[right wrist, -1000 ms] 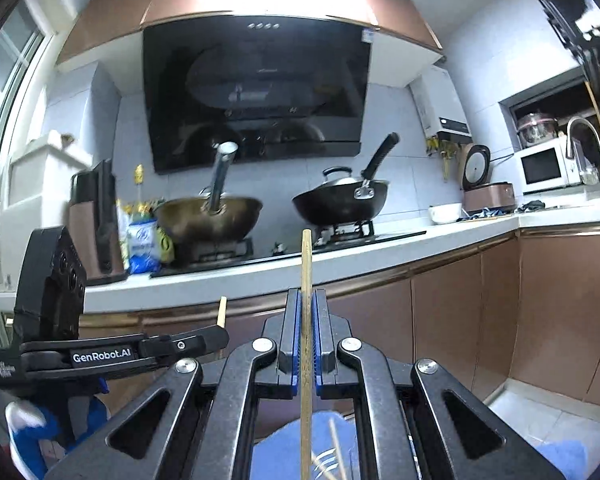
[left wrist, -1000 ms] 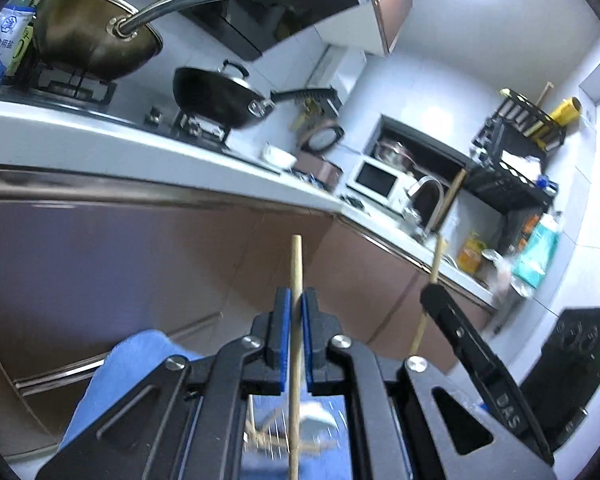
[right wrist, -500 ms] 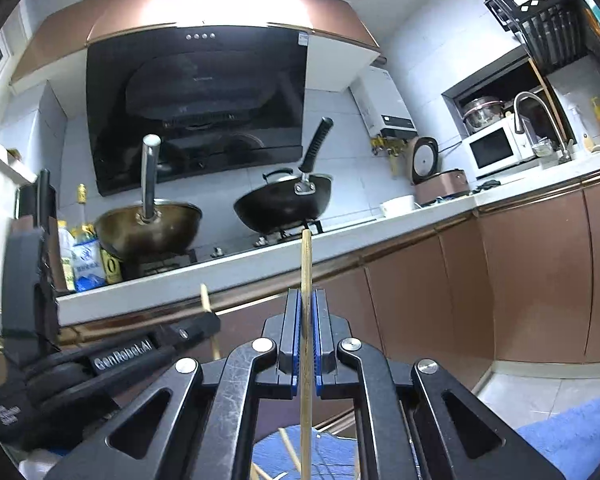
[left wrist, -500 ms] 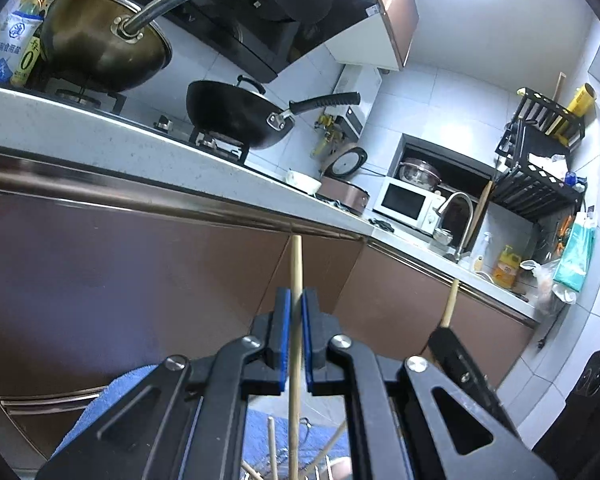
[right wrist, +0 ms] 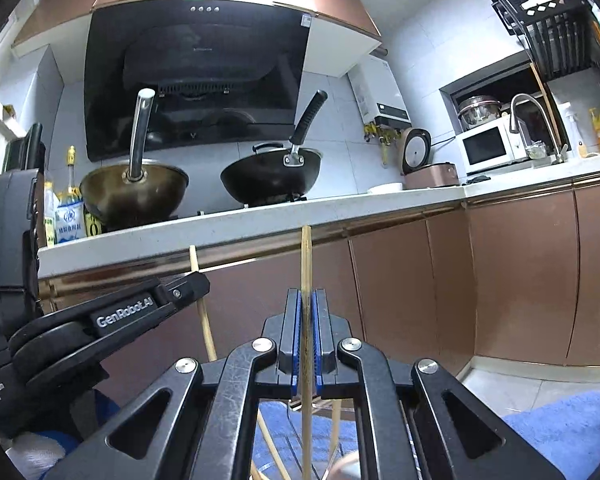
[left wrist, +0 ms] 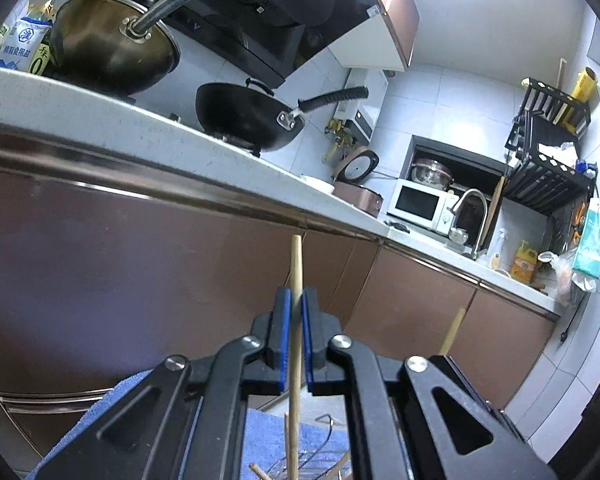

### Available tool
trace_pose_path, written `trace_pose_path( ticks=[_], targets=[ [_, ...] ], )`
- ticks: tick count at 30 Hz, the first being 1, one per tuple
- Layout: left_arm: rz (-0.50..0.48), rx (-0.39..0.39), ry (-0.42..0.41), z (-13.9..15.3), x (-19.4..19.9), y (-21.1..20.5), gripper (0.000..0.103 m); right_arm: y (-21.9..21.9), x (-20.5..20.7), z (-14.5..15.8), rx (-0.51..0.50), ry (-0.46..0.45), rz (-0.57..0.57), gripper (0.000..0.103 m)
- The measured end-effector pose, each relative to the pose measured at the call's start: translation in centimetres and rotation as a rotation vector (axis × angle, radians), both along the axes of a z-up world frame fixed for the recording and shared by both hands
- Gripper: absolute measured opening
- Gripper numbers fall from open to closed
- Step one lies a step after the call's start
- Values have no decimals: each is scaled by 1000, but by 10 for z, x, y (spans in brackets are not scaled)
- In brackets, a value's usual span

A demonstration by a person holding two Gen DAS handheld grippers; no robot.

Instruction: Organize utensils

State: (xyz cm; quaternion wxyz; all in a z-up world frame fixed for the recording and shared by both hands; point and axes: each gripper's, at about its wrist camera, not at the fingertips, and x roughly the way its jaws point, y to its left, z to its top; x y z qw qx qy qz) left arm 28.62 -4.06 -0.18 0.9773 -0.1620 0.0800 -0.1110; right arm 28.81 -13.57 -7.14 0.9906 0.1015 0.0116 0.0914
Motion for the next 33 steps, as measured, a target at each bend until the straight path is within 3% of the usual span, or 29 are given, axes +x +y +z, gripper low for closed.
trace_pose_path(
  ticks=[2, 6, 9, 13, 18, 25, 33],
  targets=[
    [-3, -1, 3, -4, -1, 0, 7, -1, -3, -3, -3, 6, 0, 7],
    [2, 9, 4, -4, -8, 2, 7, -6, -12, -1, 6, 4, -5, 33],
    [14, 15, -6, 4, -19, 7, 9, -10, -22, 6, 9, -4, -8, 34],
    [25, 15, -18, 20, -40, 18, 22, -16, -38, 19, 10, -14, -16, 36],
    [43, 61, -25, 36, -74, 24, 32, -22, -67, 40, -10, -18, -39, 48],
    [51, 149, 33, 40, -129, 31, 42, -36, -103, 52, -39, 68, -64, 61],
    [42, 216, 98, 27, -181, 33, 50, -47, -150, 42, -80, 167, -80, 72]
  ],
)
